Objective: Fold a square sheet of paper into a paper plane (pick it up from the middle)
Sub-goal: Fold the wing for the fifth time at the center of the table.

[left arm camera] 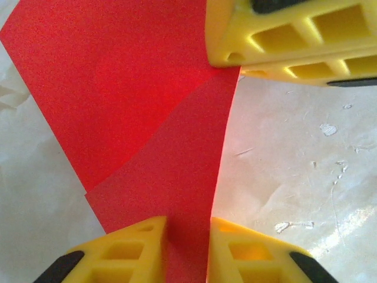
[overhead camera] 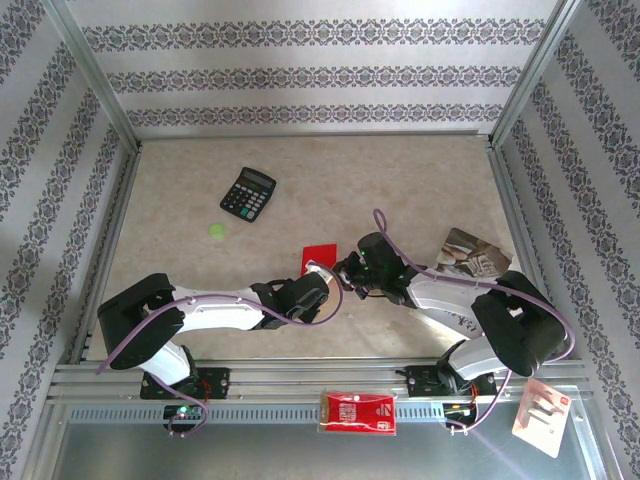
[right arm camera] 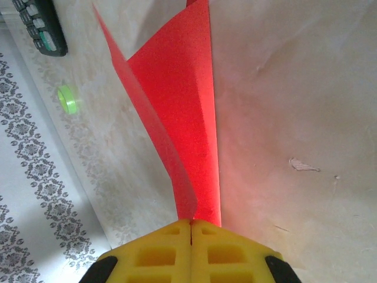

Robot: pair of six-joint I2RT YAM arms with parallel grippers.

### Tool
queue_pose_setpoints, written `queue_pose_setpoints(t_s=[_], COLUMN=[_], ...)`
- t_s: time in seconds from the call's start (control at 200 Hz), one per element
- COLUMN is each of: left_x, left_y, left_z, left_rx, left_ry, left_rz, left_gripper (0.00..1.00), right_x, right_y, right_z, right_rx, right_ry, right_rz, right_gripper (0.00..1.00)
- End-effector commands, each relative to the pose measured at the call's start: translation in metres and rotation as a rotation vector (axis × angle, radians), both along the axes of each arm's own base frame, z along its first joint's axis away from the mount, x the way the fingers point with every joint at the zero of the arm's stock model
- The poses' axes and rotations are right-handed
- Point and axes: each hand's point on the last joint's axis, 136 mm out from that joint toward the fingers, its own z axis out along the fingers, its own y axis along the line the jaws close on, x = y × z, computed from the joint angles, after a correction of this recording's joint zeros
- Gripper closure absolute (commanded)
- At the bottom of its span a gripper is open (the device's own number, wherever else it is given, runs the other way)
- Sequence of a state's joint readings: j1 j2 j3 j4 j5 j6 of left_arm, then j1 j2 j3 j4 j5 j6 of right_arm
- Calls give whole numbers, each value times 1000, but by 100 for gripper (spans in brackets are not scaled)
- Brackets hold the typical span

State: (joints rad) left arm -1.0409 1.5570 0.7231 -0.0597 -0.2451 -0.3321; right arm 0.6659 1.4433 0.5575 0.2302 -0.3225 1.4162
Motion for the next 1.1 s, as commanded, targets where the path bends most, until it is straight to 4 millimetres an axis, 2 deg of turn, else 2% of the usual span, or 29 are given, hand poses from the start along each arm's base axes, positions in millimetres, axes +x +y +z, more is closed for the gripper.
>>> queue_pose_setpoints(t_s=[0.0,0.27,0.44,0.769,1.099], left_x=[-1,-2,-2,-12,-24], left_y=[1,5,5,-8,-21], left_z=[0,0,3,11,30], left_rx=[31,7,-74,-331,-551], left_ry=[-7,1,36,191,316], left_rz=[-2,11,16,-35,-58], left_gripper=[81,90,100,100,100], right_x=[-4,-3,-1,6,14], right_y=[4,4,3,-11,-39], right_z=[-3,-2,3,20,40], right_rx=[6,8,8,-9,-110], right_ry=[9,5,-10,-83,-185], right_rz=[11,15,14,9,71], right_gripper=[100,100,97,77,75])
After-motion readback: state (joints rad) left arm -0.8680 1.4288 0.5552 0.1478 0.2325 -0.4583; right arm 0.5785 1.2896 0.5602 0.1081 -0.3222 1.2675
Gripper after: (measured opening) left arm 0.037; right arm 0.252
